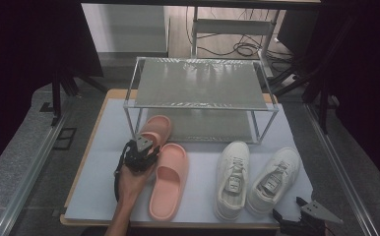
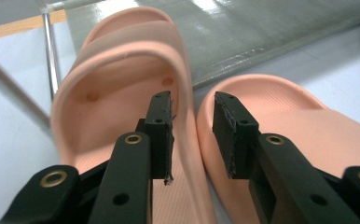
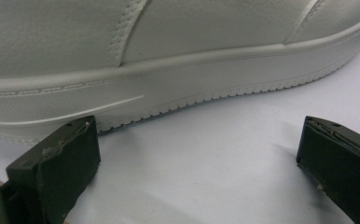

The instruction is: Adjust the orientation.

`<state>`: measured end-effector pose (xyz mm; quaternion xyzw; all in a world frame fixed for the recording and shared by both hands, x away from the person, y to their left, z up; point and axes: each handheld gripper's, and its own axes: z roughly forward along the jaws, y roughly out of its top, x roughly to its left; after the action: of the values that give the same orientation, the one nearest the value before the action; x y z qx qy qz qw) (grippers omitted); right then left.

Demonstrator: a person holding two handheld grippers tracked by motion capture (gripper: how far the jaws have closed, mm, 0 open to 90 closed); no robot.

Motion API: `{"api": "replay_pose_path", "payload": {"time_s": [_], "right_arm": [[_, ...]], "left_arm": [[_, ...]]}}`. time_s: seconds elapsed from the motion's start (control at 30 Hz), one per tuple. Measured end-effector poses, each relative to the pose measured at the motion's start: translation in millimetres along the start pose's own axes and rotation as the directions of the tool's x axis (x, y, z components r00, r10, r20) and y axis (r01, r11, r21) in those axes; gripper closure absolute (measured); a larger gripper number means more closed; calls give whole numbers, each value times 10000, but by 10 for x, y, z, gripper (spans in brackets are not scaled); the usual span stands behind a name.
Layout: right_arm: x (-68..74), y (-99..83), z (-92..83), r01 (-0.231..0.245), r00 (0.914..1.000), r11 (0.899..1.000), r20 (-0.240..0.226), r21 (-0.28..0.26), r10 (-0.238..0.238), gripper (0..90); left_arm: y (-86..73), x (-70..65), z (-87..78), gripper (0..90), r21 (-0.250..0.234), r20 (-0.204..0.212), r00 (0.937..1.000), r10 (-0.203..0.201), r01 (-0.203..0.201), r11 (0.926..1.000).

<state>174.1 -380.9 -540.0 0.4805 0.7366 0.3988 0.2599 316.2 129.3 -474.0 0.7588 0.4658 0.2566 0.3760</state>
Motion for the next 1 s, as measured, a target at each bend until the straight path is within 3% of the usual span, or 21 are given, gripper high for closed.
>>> {"api": "replay_pose_path", "payload": {"time_s": [0.3,0.47,0.6,0.8,1.0], "right_arm": [[2,1,1,-2,10000,10000,10,5,2,0],[3,0,3,-9,10000,10000,16,-13,9,0],[4,0,3,-21,10000,10000,12,-7,21,0],[5,1,2,-24,10000,10000,13,1,24,0],[4,1,3,-12,10000,10000,33,-1,12,0]], "left_arm": [[-197,106,-280,671,-17,220,9996,-203,204,9998],[-363,204,-456,718,-39,409,9980,-491,493,9988],[-517,260,-587,807,-24,483,9971,-593,595,9982],[-733,292,-714,893,244,478,9971,-600,589,9980],[-892,293,-743,897,659,446,9978,-485,455,9968]]}}
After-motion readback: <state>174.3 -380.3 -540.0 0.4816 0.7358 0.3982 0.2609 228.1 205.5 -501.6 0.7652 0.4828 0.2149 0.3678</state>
